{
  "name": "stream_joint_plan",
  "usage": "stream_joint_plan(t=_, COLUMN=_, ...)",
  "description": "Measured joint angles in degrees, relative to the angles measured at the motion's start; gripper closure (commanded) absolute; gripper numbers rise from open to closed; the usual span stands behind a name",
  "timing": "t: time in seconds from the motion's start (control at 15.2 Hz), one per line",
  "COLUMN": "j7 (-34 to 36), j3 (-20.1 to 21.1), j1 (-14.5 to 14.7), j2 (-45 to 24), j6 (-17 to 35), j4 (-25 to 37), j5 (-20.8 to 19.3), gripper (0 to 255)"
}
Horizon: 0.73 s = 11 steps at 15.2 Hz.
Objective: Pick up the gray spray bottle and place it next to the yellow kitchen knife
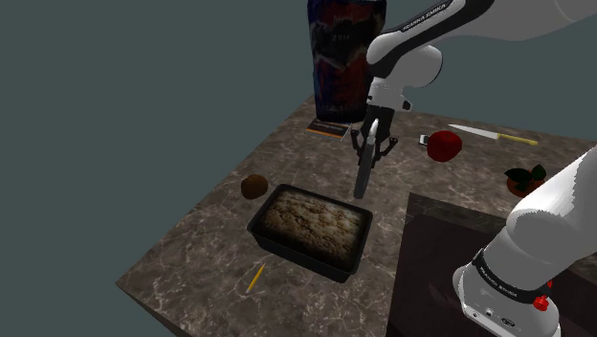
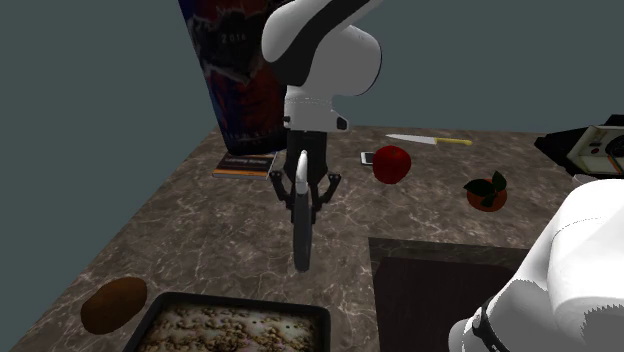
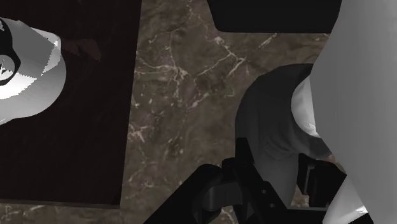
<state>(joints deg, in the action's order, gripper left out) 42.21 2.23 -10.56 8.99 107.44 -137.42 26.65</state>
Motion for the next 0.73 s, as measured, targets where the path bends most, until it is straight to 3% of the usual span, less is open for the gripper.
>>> stream_joint_plan(t=0.73, j7=3.17, j3=-0.43, j1=-0.32, j2=3.97, j6=-7.80, j4=4.39, j5=-1.12, gripper=255)
